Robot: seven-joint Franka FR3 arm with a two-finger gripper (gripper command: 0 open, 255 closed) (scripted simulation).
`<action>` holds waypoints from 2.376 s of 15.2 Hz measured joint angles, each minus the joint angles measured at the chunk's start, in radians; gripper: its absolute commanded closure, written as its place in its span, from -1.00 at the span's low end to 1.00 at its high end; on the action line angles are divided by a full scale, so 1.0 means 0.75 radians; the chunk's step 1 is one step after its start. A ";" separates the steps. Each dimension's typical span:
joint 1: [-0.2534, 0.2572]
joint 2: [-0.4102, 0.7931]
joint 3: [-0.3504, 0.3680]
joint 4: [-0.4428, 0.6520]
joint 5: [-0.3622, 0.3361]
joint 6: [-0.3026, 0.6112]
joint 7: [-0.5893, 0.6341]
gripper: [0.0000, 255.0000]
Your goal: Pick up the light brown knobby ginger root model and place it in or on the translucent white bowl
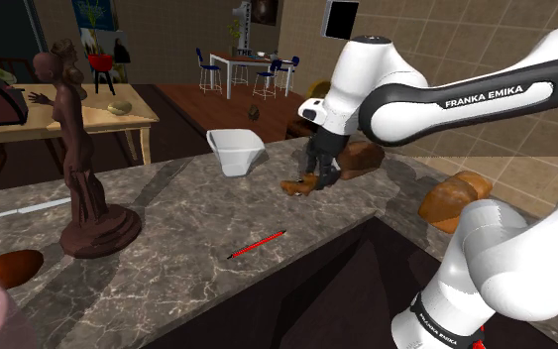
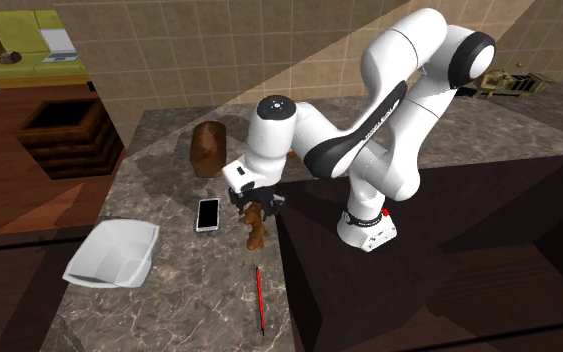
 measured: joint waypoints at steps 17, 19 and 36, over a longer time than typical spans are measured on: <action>0.016 0.182 -0.023 0.367 0.038 -0.176 -0.072 1.00; 0.019 0.289 -0.041 0.462 0.047 -0.161 -0.094 1.00; -0.041 1.227 -0.143 1.533 0.267 -0.278 -0.338 1.00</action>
